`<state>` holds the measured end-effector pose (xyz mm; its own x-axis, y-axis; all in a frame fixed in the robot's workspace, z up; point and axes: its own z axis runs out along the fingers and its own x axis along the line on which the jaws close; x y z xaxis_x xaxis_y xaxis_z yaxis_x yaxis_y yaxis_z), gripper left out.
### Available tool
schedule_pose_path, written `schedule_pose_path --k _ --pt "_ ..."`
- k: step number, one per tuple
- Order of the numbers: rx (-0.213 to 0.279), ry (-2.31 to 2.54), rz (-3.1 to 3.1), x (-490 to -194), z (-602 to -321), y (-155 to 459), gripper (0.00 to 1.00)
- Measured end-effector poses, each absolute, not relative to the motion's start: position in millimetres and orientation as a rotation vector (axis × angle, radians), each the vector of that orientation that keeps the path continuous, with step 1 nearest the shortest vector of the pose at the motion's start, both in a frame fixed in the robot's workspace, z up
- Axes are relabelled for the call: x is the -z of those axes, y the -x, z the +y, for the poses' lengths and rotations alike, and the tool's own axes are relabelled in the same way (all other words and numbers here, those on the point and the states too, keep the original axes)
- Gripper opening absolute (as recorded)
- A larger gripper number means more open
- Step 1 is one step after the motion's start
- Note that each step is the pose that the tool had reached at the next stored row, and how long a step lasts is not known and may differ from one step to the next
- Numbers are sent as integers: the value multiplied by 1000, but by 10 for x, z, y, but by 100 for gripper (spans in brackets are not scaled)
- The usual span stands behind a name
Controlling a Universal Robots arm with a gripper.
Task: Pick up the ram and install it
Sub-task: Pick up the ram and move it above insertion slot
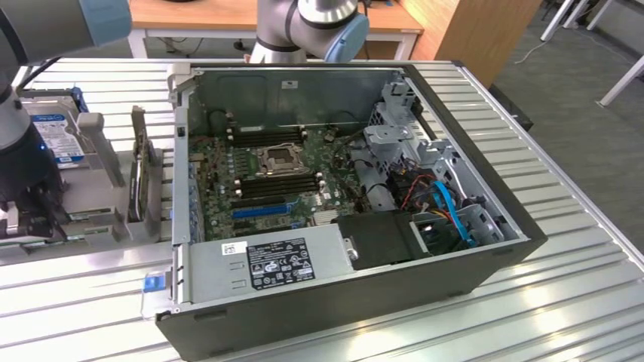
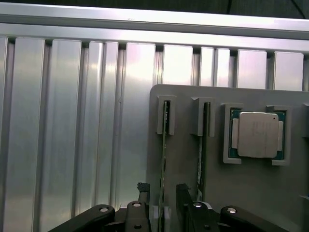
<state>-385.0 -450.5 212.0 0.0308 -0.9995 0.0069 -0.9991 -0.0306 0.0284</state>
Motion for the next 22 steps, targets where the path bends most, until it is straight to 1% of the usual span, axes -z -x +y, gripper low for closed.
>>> schedule_pose_path --k 10,22 --pt "23 -2237 -2169 -2062 -4506 3850 35" --pt "23 -2237 -2169 -2060 -4505 3819 35"
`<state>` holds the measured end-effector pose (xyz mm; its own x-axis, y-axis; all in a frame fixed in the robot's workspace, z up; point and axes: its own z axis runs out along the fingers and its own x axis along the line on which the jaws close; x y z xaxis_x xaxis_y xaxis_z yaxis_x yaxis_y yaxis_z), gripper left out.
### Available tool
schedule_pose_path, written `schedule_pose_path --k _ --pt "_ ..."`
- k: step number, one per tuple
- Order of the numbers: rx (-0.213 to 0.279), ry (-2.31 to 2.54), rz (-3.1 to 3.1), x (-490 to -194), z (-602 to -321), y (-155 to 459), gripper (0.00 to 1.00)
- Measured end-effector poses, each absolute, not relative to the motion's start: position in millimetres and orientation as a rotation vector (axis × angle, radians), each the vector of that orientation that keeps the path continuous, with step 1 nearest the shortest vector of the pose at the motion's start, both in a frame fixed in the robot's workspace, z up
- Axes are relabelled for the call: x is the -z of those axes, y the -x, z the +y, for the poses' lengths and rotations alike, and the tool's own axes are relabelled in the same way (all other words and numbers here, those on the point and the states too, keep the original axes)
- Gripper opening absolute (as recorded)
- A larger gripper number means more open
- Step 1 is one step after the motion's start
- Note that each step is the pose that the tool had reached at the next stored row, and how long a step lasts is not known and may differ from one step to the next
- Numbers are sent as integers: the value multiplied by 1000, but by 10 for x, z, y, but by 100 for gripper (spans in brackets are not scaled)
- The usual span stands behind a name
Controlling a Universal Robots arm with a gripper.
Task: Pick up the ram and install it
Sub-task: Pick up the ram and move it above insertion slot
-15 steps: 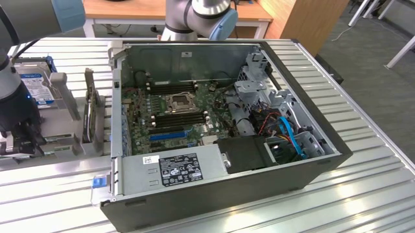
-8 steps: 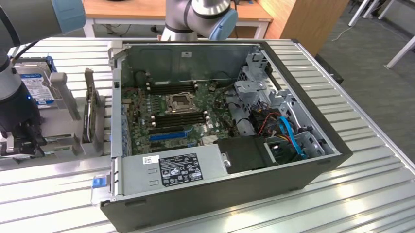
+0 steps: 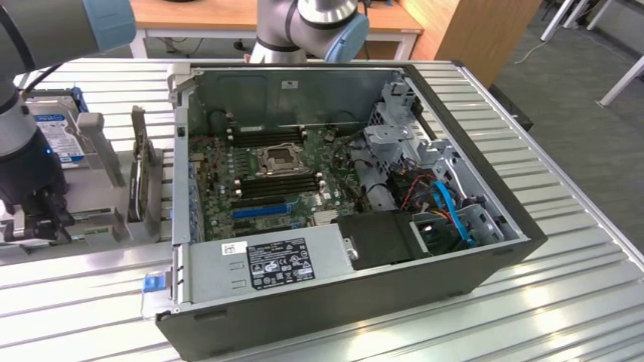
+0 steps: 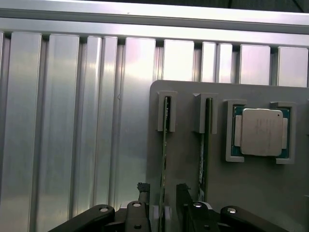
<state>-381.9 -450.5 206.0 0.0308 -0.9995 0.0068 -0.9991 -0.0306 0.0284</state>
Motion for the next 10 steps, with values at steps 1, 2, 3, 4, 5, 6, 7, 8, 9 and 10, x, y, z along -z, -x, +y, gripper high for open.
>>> schedule_pose_path --k 1,2,3,4,5,6,7,8,9,10 --pt "23 -2237 -2169 -2060 -4506 3815 35" --pt "23 -2237 -2169 -2060 -4506 3810 35" --pt "23 -2237 -2169 -2060 -4506 3803 35" --pt "23 -2237 -2169 -2060 -4506 3795 35" --pt "23 -2237 -2169 -2060 -4506 3787 35" --pt "23 -2237 -2169 -2060 -4506 3783 35" --pt "23 -2237 -2170 -2060 -4506 3784 35" --pt "23 -2237 -2170 -2060 -4506 3784 35" --pt "23 -2237 -2170 -2060 -4506 3783 35" --pt "23 -2237 -2170 -2060 -4506 3783 35"
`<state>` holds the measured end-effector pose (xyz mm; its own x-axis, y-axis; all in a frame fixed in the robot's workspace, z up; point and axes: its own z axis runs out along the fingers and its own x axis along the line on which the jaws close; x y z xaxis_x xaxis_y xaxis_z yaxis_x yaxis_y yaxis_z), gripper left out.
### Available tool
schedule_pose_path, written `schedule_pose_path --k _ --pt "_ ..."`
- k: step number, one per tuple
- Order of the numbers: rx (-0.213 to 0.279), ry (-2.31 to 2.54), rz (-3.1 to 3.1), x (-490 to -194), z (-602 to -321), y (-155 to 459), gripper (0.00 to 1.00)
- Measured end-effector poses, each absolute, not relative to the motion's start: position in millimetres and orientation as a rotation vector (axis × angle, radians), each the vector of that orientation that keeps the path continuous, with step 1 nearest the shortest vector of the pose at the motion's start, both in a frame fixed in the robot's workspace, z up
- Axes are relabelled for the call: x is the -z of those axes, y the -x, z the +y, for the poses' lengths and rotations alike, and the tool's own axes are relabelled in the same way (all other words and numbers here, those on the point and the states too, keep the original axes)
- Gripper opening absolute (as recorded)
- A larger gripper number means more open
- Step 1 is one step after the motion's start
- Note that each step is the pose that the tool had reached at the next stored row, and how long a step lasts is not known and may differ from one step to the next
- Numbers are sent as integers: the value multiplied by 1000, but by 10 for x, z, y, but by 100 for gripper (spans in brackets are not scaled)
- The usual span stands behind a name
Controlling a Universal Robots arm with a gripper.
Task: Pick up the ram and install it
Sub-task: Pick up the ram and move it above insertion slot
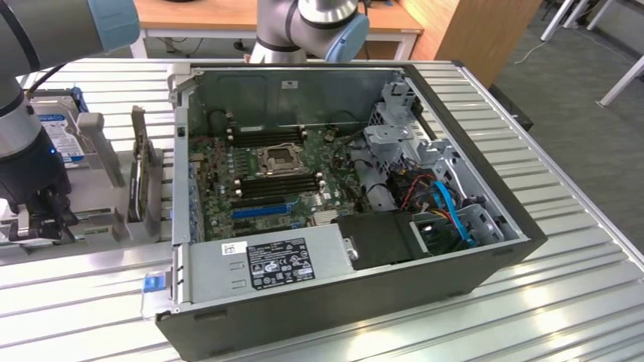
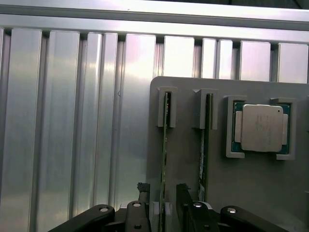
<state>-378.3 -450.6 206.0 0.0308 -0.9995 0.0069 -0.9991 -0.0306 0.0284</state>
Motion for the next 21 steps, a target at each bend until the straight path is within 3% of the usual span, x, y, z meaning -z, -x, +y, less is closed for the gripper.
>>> schedule_pose_path --k 21 --pt "23 -2237 -2169 -2034 -4506 3783 34"
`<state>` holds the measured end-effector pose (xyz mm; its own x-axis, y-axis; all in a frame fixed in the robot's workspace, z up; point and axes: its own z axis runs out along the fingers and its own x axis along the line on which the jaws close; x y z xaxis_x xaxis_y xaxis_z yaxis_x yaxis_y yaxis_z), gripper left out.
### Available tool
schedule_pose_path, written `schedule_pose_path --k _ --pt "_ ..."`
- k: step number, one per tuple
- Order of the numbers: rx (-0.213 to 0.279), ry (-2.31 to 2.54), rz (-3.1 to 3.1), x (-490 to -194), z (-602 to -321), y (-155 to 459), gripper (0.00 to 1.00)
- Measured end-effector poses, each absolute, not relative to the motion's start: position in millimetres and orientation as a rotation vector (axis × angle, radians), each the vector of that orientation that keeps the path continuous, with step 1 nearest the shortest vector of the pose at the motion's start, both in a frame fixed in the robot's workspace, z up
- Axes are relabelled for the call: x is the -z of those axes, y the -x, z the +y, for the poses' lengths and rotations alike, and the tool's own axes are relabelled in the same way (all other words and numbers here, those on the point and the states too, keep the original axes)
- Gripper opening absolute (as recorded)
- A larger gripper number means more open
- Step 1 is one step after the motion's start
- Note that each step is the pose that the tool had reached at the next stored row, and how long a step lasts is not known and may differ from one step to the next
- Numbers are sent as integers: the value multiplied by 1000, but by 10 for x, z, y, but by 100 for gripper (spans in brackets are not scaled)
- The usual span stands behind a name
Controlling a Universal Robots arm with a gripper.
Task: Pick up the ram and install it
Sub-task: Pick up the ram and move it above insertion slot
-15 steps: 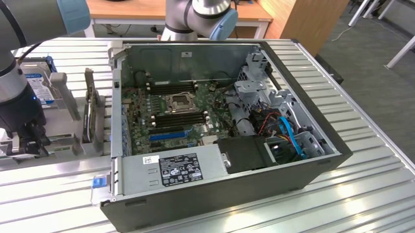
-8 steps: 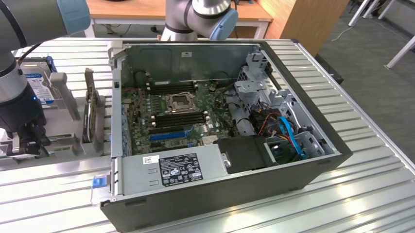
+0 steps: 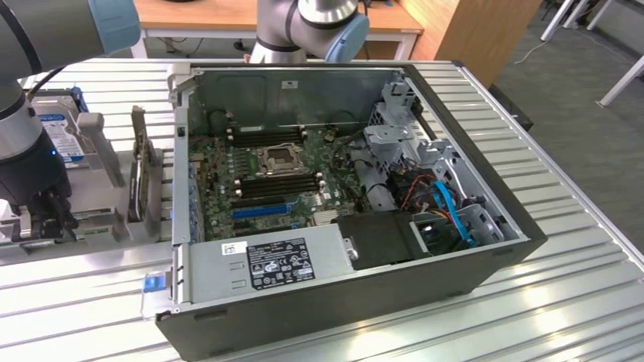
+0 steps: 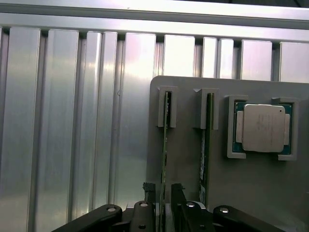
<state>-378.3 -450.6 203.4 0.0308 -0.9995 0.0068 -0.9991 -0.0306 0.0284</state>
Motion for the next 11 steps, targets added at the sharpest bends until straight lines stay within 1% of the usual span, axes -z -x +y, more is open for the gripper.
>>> schedule_pose_path --k 1,11 --pt "23 -2237 -2169 -2034 -4506 3783 27" --pt "23 -2237 -2170 -2035 -4524 3783 27"
